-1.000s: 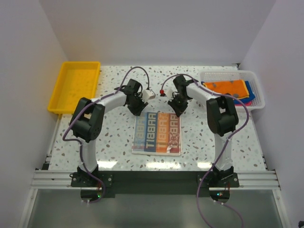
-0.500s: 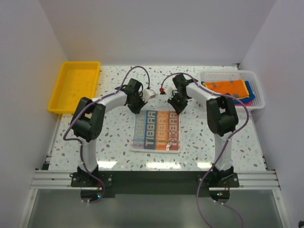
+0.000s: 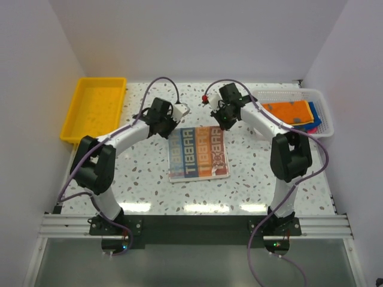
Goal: Fold and stack the towels
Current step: Fold the towel
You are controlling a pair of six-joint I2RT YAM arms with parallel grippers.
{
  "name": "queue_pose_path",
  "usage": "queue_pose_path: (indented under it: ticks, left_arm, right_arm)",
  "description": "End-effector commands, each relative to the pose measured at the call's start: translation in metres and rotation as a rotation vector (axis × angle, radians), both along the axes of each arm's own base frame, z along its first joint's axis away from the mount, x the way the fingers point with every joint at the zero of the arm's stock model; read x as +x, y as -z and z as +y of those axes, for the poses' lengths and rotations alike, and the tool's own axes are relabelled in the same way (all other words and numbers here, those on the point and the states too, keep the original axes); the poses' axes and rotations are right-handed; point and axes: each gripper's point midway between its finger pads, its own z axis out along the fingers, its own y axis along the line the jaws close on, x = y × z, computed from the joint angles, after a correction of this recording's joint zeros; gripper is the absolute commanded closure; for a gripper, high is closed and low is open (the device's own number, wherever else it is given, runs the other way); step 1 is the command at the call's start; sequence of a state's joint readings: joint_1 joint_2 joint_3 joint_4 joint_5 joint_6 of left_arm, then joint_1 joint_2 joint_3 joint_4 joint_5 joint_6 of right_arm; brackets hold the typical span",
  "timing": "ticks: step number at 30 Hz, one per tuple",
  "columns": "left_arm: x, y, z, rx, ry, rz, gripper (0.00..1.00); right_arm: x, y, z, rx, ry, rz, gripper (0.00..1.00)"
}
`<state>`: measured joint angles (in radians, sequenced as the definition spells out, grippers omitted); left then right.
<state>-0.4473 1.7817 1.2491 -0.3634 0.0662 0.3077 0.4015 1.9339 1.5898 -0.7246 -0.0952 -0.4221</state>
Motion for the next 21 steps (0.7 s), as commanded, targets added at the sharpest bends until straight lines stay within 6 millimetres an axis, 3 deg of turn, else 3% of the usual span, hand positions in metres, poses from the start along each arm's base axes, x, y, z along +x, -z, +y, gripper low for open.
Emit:
queue_pose_path:
  ticks: [1,4,13,21]
  left_arm:
    - [-0.005,-0.014,0.012,-0.037,-0.118,-0.045,1.0]
    - [-0.02,-0.018,0.019,-0.049,-0.189,-0.035,1.0]
    - [-0.084,-0.017,0.009,-0.131,-0.284,0.046,1.0]
    - [-0.119,-0.008,0.004,-0.137,-0.284,0.114,1.0]
  right_arm:
    - [-0.011,-0.017,-0.003,-0.015,0.045,-0.039,1.0]
    - [-0.024,-0.022,-0.002,-0.011,0.077,-0.027,1.0]
    - [-0.058,-0.034,-0.015,0.057,0.31,0.009,1.0]
    - [-0.096,-0.018,-0.015,0.12,0.387,0.087,1.0]
